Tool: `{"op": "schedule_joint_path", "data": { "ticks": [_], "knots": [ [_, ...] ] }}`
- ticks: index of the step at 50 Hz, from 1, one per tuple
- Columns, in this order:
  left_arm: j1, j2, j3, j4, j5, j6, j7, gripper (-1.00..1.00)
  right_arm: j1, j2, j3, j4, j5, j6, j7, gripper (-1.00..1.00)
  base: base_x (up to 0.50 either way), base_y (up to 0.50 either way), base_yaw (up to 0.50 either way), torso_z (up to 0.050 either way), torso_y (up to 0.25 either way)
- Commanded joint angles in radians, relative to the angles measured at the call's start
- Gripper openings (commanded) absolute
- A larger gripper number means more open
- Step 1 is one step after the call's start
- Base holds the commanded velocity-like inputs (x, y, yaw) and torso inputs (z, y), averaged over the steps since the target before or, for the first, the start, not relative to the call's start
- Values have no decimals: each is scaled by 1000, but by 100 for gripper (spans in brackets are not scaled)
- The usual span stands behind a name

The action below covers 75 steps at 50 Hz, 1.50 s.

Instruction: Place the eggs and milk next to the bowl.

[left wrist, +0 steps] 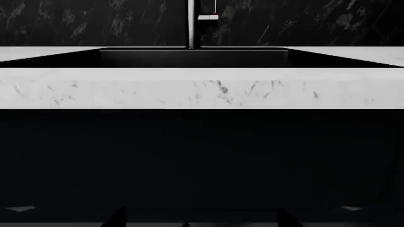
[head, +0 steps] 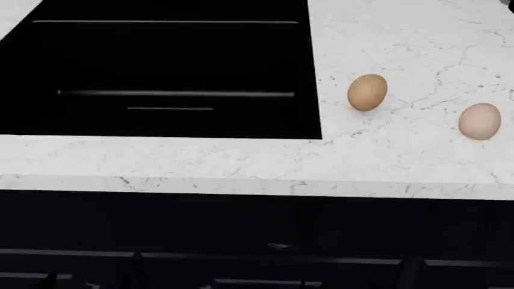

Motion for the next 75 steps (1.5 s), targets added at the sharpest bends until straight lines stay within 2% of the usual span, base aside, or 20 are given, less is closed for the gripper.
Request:
{"op": "schedule_joint_path", "data": {
  "ticks": [1, 18, 35, 36, 38, 40, 41, 42, 75],
  "knots": [
    [-2, -31, 37, -7, -31, 6, -36, 100, 2, 11, -15, 9, 11, -8, 14, 100, 0, 0, 0, 0, 0],
    [-8, -64, 84, -31, -48, 42, -77, 100, 7, 53, -72, 24, 46, -11, 77, 100, 0, 0, 0, 0, 0],
    [-8, -64, 84, -31, -48, 42, -77, 100, 7, 53, -72, 24, 46, -11, 77, 100, 0, 0, 0, 0, 0],
    [-6, -97, 129, -27, -82, 56, -103, 100, 17, 93, -124, 248, 87, -29, 125, 100, 0, 0, 0, 0, 0],
    [-4, -100, 131, -20, -82, 53, -109, 100, 11, 96, -128, 24, 87, -14, 131, 100, 0, 0, 0, 0, 0],
    [-1, -103, 139, -32, -73, 74, -112, 100, 7, 99, -132, 23, 89, -18, 131, 100, 0, 0, 0, 0, 0],
    [-2, -104, 136, -14, -106, 10, -100, 100, 4, 100, -131, 18, 95, -22, 130, 100, 0, 0, 0, 0, 0],
    [4, -105, 136, -13, -121, 40, -86, 100, 4, 102, -132, 17, 94, -23, 133, 100, 0, 0, 0, 0, 0],
    [-9, -142, 174, 5, -107, 55, -129, 100, 20, 138, -177, -39, 116, 13, 153, 100, 0, 0, 0, 50, 1]
  ]
}}
